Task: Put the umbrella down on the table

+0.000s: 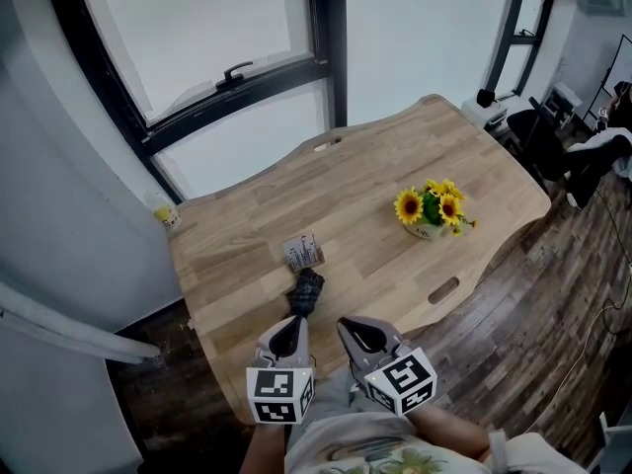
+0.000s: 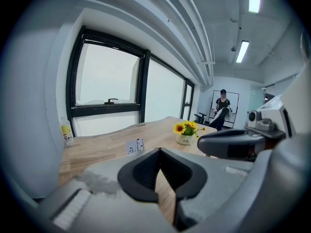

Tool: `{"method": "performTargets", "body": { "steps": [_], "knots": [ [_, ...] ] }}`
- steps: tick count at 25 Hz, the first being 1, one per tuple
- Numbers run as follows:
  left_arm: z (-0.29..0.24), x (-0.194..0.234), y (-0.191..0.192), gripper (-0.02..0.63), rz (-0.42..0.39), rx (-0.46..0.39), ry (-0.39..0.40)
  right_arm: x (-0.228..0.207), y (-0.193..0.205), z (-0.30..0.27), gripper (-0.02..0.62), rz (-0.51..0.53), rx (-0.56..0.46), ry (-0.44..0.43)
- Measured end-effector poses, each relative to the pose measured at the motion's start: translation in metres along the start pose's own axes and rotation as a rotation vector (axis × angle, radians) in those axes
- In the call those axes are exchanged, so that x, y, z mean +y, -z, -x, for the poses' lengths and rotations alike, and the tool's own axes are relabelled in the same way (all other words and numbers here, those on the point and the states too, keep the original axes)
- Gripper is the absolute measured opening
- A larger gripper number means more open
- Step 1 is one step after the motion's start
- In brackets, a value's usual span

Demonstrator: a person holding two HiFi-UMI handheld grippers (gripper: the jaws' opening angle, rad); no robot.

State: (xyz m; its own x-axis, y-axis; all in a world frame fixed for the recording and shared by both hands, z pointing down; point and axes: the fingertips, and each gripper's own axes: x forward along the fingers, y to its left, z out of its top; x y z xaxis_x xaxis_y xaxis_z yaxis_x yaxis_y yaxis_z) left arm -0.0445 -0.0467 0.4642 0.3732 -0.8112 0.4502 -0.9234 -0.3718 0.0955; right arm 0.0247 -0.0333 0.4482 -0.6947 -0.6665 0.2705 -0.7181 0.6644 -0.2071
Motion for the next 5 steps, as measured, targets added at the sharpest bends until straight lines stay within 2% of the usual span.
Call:
{"method": "performTargets", "body": {
  "steps": [5],
  "knots": [
    [0.0023,-0.0067,-0.0041,0.006,0.002,0.001,0.001,-0.0008,-0.0018,0.0065,-0.002,0.001,0.008,-0.007]
  ]
}}
